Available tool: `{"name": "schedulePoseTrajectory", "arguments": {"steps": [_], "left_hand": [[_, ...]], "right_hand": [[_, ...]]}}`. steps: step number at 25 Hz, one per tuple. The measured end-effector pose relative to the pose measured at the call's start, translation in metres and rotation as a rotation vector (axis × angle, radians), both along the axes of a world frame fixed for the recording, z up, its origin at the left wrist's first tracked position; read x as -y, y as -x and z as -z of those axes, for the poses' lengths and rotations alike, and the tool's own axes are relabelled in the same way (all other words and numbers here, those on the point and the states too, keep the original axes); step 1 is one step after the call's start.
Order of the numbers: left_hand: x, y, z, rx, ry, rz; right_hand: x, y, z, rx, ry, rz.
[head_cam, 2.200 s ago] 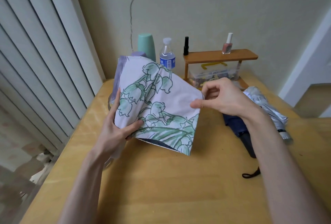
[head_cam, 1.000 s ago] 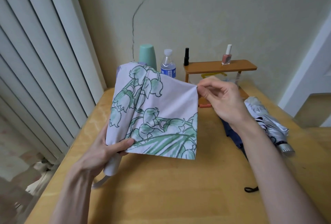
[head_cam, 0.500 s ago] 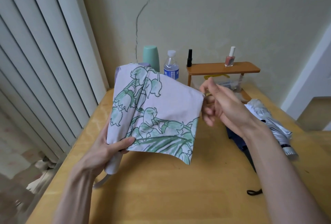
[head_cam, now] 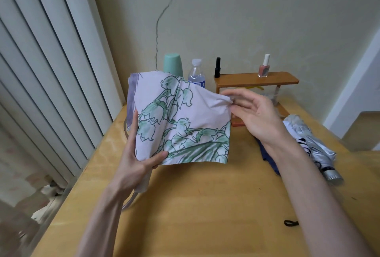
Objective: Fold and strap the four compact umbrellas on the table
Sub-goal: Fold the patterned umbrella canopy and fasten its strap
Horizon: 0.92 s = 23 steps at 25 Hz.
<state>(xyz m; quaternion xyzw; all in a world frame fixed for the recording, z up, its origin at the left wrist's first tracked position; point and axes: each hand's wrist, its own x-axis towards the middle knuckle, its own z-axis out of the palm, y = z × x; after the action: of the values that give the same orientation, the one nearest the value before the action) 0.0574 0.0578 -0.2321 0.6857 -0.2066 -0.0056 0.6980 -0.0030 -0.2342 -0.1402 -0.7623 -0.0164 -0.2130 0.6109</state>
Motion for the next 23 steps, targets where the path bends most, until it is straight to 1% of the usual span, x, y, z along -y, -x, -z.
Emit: {"name": "schedulePoseTrajectory", "arguments": {"steps": [2,5,7,9,12,13,15,18,20,21,23], "left_hand": [[0.008,0.001,0.000,0.028,0.025,-0.032],[0.018,0.003,0.000,0.061,0.055,-0.080],[0.023,0.006,-0.002,0.066,0.090,-0.114],[0.024,0.007,-0.005,0.050,0.118,-0.125],[0.022,0.005,-0.005,0.040,0.130,-0.120],[0.021,0.005,-0.005,0.046,0.119,-0.117],[0.021,0.005,-0.005,0.049,0.113,-0.118],[0.019,0.004,-0.002,0.048,0.097,-0.114],[0.018,0.002,0.000,0.044,0.093,-0.093],[0.018,0.002,0.000,0.040,0.090,-0.086],[0.018,0.002,-0.002,0.042,0.076,-0.089]], "right_hand": [[-0.011,-0.002,0.002,-0.056,-0.158,0.015],[-0.018,-0.006,0.010,-0.141,-0.213,0.172],[-0.017,-0.008,0.013,-0.124,-0.244,0.250],[-0.014,-0.010,0.014,-0.093,-0.314,0.248],[-0.015,-0.011,0.014,-0.056,-0.447,0.141],[-0.016,-0.011,0.013,-0.061,-0.446,0.117],[-0.018,-0.011,0.013,-0.064,-0.376,0.113],[-0.016,-0.011,0.012,0.029,-0.279,0.213],[-0.014,-0.012,0.012,0.093,-0.264,0.258],[-0.013,-0.012,0.012,0.113,-0.231,0.257],[-0.011,-0.013,0.014,0.143,-0.103,0.214]]}}
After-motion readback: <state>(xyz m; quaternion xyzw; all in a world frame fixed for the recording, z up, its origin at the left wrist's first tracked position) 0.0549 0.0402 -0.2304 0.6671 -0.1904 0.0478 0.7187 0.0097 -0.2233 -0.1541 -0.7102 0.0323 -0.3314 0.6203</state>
